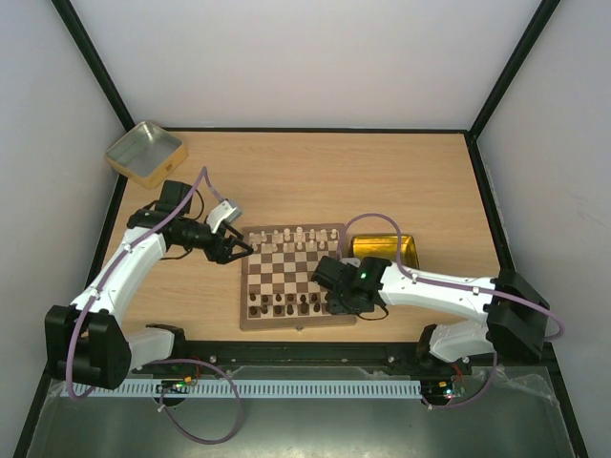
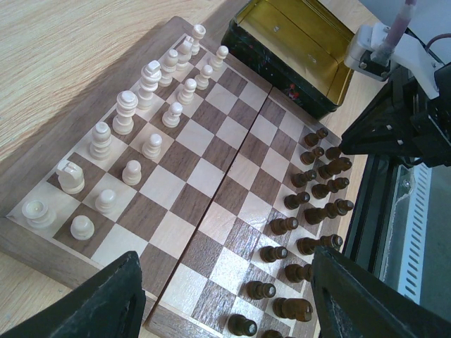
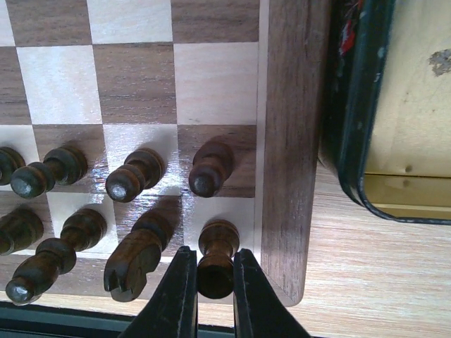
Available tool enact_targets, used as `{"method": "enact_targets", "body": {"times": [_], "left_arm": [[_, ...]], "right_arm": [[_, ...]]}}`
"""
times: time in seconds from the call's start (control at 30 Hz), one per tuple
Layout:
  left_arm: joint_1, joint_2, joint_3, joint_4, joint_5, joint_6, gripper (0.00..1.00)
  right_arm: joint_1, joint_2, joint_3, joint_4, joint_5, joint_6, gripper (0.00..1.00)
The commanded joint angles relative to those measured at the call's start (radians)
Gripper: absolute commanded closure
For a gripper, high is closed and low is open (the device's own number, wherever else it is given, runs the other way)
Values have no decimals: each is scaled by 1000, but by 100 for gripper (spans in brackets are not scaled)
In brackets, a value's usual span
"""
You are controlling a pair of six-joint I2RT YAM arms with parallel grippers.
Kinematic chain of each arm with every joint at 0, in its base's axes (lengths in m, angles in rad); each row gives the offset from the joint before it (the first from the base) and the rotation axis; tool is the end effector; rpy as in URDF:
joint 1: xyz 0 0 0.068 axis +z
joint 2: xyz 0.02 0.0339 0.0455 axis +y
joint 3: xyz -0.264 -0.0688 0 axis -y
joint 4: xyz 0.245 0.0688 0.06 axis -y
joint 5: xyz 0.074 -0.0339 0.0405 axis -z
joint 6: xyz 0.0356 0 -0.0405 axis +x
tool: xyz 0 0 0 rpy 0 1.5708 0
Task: Set up the chess pieces on the board
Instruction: Place the chess piece on the chessboard.
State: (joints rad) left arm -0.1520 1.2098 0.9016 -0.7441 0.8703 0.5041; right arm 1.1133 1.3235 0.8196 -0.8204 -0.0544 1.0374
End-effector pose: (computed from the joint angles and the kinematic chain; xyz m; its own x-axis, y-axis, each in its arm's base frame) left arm 0.2197 -0.0612 0.2591 -0.5237 0.3952 -0.7547 0.8281 0.4442 -0.3421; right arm 0.0979 0.2033 0.1975 -0.9942 -0.0729 -0.0787 -0.0896 0.9674 0.2369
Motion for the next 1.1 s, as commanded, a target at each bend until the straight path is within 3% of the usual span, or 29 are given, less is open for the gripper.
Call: {"method": "enact_targets", "body": {"times": [0.0,0.67,1.07], "left_arm": [[-3,0,-2,5,7,-5,35],[-2,-5,-3,2,10,-1,35],[-3,-10,-4,3,10,-1,35]], "right_arm": [[16,24,0,13,9,13,97],[18,31,49,-33,48,2,82],[17,-3,72,-73,78,20,81]]}}
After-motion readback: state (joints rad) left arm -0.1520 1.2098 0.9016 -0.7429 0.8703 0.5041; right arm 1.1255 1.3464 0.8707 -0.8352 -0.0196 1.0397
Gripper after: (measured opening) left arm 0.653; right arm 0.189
